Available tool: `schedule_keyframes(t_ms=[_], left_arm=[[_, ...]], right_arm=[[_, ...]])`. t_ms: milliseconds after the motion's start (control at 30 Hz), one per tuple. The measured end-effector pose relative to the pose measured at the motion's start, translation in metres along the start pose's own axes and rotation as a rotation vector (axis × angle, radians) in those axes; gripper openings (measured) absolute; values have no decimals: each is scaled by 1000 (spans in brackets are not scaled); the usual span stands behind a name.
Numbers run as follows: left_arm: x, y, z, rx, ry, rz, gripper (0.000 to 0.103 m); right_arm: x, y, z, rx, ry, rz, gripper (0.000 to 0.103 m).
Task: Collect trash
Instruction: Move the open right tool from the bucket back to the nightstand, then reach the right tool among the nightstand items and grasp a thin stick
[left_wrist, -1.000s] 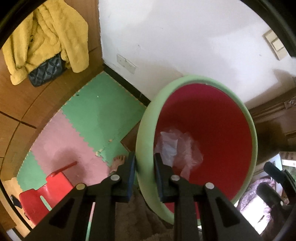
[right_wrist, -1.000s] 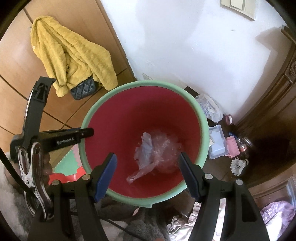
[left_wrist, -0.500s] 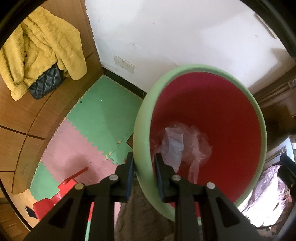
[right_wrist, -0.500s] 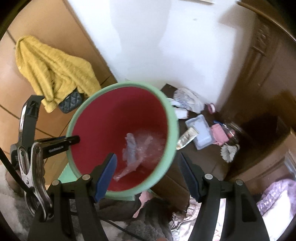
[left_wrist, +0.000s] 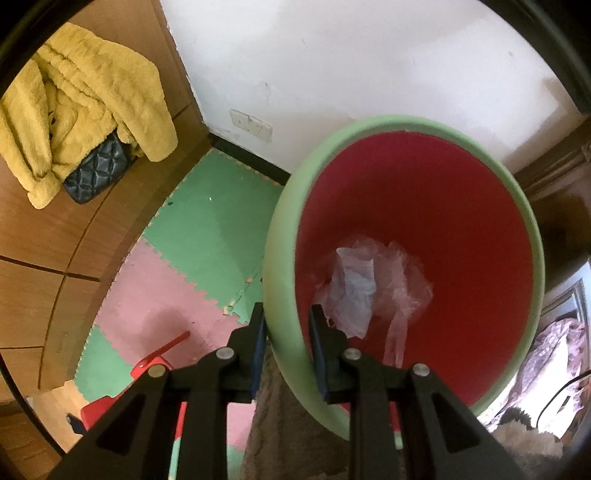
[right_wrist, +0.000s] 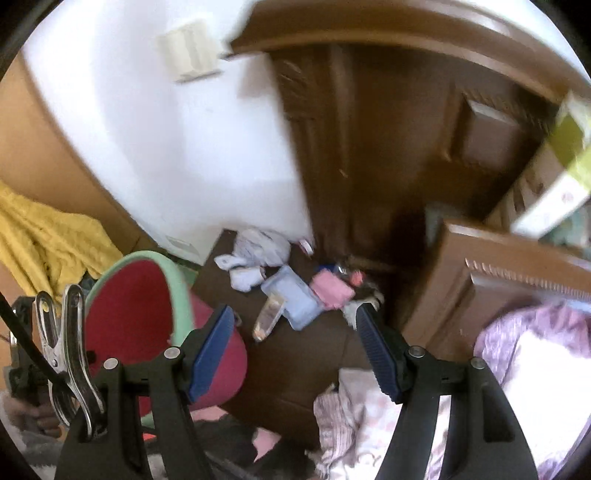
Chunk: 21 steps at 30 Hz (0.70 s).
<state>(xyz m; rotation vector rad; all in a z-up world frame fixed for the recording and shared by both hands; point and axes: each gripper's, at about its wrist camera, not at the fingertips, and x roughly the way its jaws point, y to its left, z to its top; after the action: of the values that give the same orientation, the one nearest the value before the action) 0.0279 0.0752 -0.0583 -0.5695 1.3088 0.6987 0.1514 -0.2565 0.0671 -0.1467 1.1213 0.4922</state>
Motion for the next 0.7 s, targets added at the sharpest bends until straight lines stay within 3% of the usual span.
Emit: schedule_keyframes(t_ms=[100,200,367,500,600,667,700], left_arm=[[1,-8,-2,54,-6,42,23],[1,-11,-4,80,-6,57,25],[5,-3,-4,13,34,7,25],[6,-2,-5,7,47,-3,26],[5,-5,-5,23,46,2,27],[6,-5,-6,22,47,1,27],[7,-5,-6,20,48,0,27]], right_arm=[[12,-24,-4,81,66,21,70],[23,-33,-11,62,114,-24,70],[43,-39,-21,22,132,-77,72],[74,-46,-26,47,234,2,75],[77,-47,-24,86,243,105,75],[79,-41,-20,44,250,67,75],[85,-35,-18,-16,256,-15,75]])
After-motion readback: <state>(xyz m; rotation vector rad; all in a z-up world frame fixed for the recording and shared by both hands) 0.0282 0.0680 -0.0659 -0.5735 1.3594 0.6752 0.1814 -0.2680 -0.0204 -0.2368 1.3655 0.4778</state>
